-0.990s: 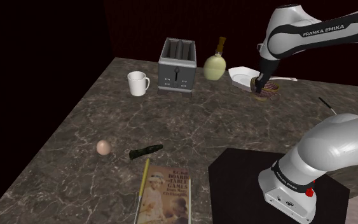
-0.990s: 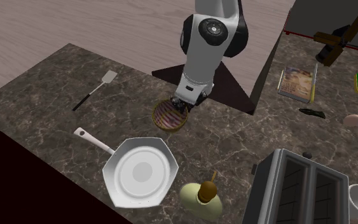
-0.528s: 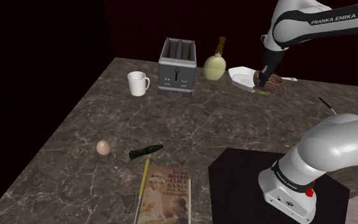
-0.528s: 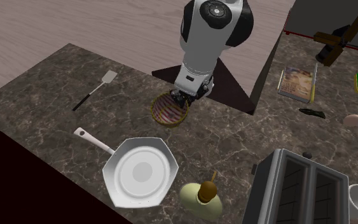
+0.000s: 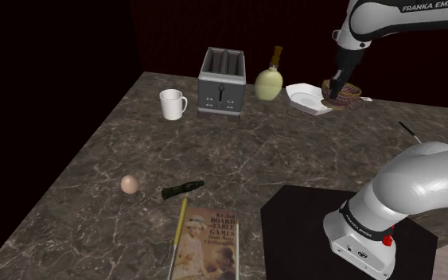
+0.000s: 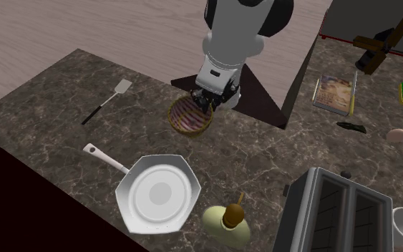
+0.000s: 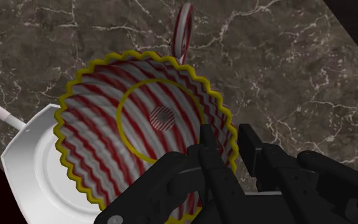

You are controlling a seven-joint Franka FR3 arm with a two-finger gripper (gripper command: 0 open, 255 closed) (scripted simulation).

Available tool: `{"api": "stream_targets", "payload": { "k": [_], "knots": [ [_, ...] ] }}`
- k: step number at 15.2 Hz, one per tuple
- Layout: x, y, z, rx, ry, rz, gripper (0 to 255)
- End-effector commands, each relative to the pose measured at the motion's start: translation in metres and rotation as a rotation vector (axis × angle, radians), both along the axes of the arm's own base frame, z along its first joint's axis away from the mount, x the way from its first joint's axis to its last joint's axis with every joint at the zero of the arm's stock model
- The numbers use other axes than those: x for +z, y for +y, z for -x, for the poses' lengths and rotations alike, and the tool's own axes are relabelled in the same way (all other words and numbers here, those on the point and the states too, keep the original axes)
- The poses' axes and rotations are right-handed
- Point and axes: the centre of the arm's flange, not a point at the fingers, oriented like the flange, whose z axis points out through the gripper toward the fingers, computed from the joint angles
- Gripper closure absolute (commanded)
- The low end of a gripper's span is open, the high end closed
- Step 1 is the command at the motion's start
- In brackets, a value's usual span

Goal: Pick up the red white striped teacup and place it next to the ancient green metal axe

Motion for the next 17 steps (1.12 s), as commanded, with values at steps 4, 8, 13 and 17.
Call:
{"api": "stream_targets", "payload": {
  "k": [4, 8, 13, 17],
  "knots": [
    [0.013, 0.026, -0.004, 0.000, 0.000, 0.000, 255],
    [0.013, 0.079, -0.010, 0.000, 0.000, 0.000, 255],
    [0.013, 0.144, -0.018, 0.000, 0.000, 0.000, 255],
    [0.014, 0.197, -0.025, 0.000, 0.000, 0.000, 255]
  ]
}}
